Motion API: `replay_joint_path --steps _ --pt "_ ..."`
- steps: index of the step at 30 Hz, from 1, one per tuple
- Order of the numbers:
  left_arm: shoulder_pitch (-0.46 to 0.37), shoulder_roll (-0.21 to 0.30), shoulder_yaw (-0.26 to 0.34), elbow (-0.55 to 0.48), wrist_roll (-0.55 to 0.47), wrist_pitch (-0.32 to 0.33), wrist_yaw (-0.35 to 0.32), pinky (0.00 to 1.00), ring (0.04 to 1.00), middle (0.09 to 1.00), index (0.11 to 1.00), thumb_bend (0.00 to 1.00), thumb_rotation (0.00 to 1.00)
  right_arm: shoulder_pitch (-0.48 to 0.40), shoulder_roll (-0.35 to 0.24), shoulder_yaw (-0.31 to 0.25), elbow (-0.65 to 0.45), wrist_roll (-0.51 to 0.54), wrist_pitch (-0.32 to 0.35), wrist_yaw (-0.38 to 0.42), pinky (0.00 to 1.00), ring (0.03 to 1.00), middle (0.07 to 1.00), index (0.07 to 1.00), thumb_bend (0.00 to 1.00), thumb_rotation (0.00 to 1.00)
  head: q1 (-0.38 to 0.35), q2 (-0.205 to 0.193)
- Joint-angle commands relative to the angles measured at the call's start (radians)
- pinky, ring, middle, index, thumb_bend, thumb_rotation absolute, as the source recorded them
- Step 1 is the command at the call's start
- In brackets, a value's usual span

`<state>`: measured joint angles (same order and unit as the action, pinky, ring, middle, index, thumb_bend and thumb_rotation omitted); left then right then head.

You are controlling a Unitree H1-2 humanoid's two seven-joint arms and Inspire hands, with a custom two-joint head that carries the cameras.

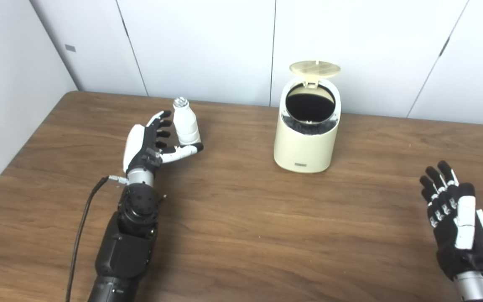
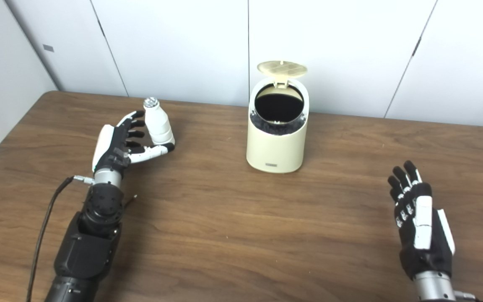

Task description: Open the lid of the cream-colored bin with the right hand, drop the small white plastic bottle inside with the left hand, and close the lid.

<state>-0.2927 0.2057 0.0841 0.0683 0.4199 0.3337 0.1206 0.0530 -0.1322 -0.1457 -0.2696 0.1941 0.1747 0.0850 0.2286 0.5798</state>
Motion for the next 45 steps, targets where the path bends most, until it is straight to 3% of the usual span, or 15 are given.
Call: replay_joint_path --steps 1,9,17,21,23,25,27,29,34,45 --pt "-0.060 0.026 -0.003 -0.009 0.015 -0.031 0.035 0.64 0.741 0.804 0.875 0.95 0.24 -0.017 -0.008 0.001 -0.042 -0.004 -0.017 -0.002 1.00 0.945 0.951 0.984 0.55 1.00 0.002 0.001" --pt "-0.084 0.035 -0.015 0.015 0.033 -0.019 0.058 0.57 0.661 0.718 0.809 0.93 0.19 -0.012 -0.010 0.002 -0.049 -0.024 -0.021 -0.006 1.00 0.929 0.932 0.971 0.58 1.00 -0.005 0.003" --pt "-0.109 0.038 -0.012 0.049 0.024 -0.026 0.072 0.55 0.651 0.719 0.778 0.90 0.18 -0.006 -0.010 -0.002 -0.061 -0.021 -0.013 -0.006 1.00 0.924 0.921 0.962 0.57 1.00 -0.010 0.003" --pt "-0.122 0.032 -0.005 0.070 0.022 -0.049 0.101 0.51 0.614 0.685 0.733 0.88 0.14 -0.006 -0.010 -0.005 -0.057 -0.012 -0.019 -0.002 1.00 0.924 0.921 0.964 0.55 1.00 -0.010 0.004" --pt "-0.128 0.027 0.000 0.089 0.011 -0.074 0.125 0.47 0.568 0.626 0.685 0.86 0.08 -0.005 -0.010 -0.006 -0.057 -0.013 -0.019 -0.003 1.00 0.922 0.923 0.968 0.55 1.00 -0.012 0.003" --pt "-0.136 0.024 0.004 0.110 0.005 -0.101 0.147 0.43 0.519 0.566 0.640 0.81 0.02 -0.002 -0.012 -0.006 -0.055 -0.018 -0.024 -0.003 1.00 0.924 0.919 0.967 0.56 1.00 -0.013 0.003" --pt "-0.144 0.025 0.003 0.129 0.004 -0.117 0.162 0.43 0.507 0.495 0.581 0.60 0.00 -0.002 -0.014 -0.009 -0.050 -0.013 -0.031 0.001 1.00 0.921 0.912 0.962 0.57 0.99 -0.013 0.003" --pt "-0.152 0.025 0.004 0.145 -0.003 -0.137 0.171 0.45 0.503 0.473 0.529 0.54 0.00 -0.003 -0.015 -0.012 -0.049 -0.005 -0.034 0.004 1.00 0.916 0.904 0.957 0.56 0.98 -0.013 0.003" --pt "-0.170 0.034 -0.003 0.177 -0.019 -0.183 0.170 0.45 0.465 0.511 0.468 0.50 0.00 -0.002 -0.016 -0.019 -0.052 0.010 -0.036 0.007 1.00 0.914 0.893 0.959 0.57 0.96 -0.013 0.005" --pt "-0.169 0.047 -0.024 0.165 -0.004 -0.198 0.170 0.43 0.454 0.514 0.463 0.50 0.00 0.001 -0.008 -0.016 -0.068 0.002 -0.017 -0.008 1.00 0.915 0.888 0.963 0.58 0.96 -0.023 0.004"
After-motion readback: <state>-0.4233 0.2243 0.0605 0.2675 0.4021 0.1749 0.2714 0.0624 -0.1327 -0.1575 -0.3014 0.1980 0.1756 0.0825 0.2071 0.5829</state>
